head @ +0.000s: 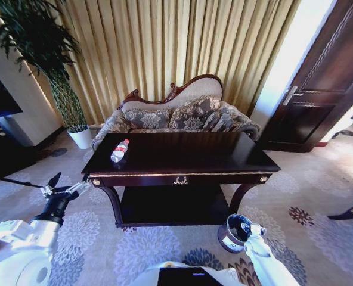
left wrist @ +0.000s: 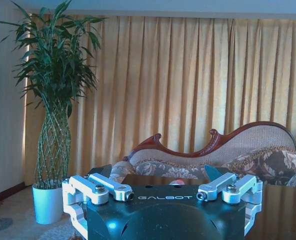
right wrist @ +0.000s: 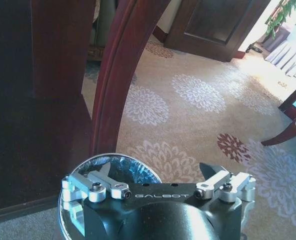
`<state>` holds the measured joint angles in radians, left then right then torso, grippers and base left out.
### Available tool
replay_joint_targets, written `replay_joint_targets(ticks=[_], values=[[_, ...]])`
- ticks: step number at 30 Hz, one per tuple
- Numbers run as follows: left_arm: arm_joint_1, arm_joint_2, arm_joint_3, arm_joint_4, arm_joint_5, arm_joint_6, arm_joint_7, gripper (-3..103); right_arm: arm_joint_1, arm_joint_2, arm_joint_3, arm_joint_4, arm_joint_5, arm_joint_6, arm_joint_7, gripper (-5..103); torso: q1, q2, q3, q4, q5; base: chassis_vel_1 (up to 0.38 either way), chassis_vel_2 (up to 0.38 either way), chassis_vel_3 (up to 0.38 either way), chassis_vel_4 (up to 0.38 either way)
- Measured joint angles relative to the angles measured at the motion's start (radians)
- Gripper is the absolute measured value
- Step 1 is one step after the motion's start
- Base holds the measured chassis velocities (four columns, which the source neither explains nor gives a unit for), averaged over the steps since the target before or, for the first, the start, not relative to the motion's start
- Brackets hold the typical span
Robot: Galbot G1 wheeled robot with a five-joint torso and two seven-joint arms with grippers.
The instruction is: Move to the front of the table and place the trash on the table into the trash bin.
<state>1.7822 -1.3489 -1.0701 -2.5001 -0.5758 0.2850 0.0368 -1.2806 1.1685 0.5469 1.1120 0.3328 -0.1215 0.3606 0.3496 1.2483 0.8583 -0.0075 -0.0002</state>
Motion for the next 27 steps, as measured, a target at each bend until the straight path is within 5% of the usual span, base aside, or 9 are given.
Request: replay_joint_targets(ticks=[7,15,27], values=[[-0.007,0.000,0.001,0.000,0.000,-0.001,0.000,100,-0.038,-0.005,0.027,0.086,0.026,-0.006,-0.005,100,0.000,0.000,0.000,0.0001,0.0001,0.000,0.000,0.000,0.000],[-0.009,0.000,-0.004,0.000,-0.005,-0.003,0.000,100,-0.250,-0.049,0.121,0.569,0.165,-0.010,-0.131,100,0.000,0.000,0.000,0.0001,-0.0003,0.000,0.000,0.000,0.000],[-0.016,0.006,-0.011,0.000,-0.012,-0.008,-0.001,100,-0.426,-0.019,0.169,1.165,0.199,-0.006,-0.152,100,0.000,0.000,0.000,0.0000,-0.0002,0.000,0.000,0.000,0.000]])
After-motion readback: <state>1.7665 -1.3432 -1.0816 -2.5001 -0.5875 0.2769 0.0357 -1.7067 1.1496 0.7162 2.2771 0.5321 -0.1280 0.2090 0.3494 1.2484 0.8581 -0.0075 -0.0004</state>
